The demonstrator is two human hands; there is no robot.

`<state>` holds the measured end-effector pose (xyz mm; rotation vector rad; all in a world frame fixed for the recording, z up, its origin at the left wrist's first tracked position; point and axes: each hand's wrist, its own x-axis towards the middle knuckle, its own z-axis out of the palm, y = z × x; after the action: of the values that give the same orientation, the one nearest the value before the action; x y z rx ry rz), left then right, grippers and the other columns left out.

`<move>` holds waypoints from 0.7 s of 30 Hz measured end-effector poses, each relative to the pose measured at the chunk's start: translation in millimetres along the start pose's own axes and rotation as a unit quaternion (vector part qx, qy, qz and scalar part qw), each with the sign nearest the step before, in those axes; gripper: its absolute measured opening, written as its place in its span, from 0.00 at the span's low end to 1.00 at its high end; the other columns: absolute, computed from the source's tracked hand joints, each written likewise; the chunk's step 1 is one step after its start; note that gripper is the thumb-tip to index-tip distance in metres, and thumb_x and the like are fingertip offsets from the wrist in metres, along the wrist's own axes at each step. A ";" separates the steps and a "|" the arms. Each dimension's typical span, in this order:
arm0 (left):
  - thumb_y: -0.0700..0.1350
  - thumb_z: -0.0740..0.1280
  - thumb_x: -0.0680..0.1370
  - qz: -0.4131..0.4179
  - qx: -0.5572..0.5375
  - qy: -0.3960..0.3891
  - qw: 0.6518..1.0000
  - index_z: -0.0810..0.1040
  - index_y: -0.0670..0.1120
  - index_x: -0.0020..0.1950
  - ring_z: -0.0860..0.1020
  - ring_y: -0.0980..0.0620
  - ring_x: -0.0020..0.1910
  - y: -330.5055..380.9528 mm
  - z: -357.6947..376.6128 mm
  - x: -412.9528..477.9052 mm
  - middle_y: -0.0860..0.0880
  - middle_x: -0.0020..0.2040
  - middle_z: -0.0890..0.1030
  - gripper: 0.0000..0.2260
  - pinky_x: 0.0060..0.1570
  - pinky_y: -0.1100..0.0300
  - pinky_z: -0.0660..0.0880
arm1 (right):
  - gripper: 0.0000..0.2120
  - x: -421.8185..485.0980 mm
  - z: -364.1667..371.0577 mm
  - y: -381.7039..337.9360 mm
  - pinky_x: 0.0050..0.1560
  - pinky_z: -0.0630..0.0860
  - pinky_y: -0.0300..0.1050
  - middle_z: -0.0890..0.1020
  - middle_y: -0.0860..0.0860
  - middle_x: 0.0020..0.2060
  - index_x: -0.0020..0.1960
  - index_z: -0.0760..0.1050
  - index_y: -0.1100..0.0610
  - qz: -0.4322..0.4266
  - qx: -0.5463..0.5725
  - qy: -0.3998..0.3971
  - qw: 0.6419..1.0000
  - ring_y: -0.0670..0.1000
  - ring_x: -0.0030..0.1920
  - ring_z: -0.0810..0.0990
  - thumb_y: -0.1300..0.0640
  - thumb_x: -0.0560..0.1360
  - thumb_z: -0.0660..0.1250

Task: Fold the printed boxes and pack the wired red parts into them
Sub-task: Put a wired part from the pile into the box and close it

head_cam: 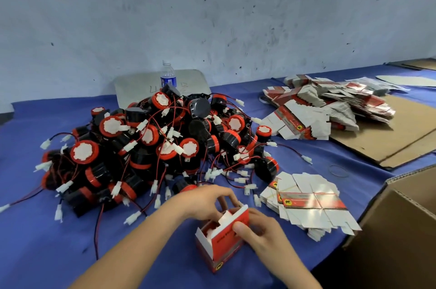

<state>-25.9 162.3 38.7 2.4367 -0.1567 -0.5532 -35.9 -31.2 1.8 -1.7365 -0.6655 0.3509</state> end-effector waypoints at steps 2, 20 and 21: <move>0.40 0.69 0.77 0.022 -0.053 -0.018 0.998 0.77 0.54 0.63 0.78 0.66 0.48 -6.8 -7.9 -12.0 0.56 0.60 0.78 0.16 0.49 0.65 0.77 | 0.13 -0.6 2.3 0.7 0.54 0.75 0.36 0.82 0.41 0.53 0.47 0.85 0.47 -0.009 -0.001 -0.002 1.000 0.40 0.56 0.79 0.42 0.71 0.67; 0.60 0.57 0.78 0.123 -0.269 0.004 0.955 0.67 0.51 0.74 0.58 0.62 0.74 -19.7 51.1 -54.5 0.65 0.77 0.54 0.26 0.74 0.51 0.59 | 0.22 1.3 24.0 -13.1 0.35 0.71 0.32 0.83 0.50 0.31 0.37 0.85 0.55 0.122 0.150 0.100 0.976 0.43 0.33 0.78 0.38 0.68 0.63; 0.53 0.58 0.81 0.118 -0.273 0.035 0.954 0.68 0.54 0.73 0.60 0.62 0.74 -19.3 57.2 -51.0 0.65 0.75 0.57 0.19 0.73 0.53 0.61 | 0.20 2.8 27.0 -14.8 0.38 0.73 0.34 0.85 0.51 0.35 0.39 0.85 0.54 0.134 0.173 0.098 0.971 0.43 0.37 0.80 0.39 0.68 0.64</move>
<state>-96.7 158.3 4.0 1.8629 -0.2291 -0.3445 -52.5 -6.1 9.0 -1.5005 -0.2086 0.4454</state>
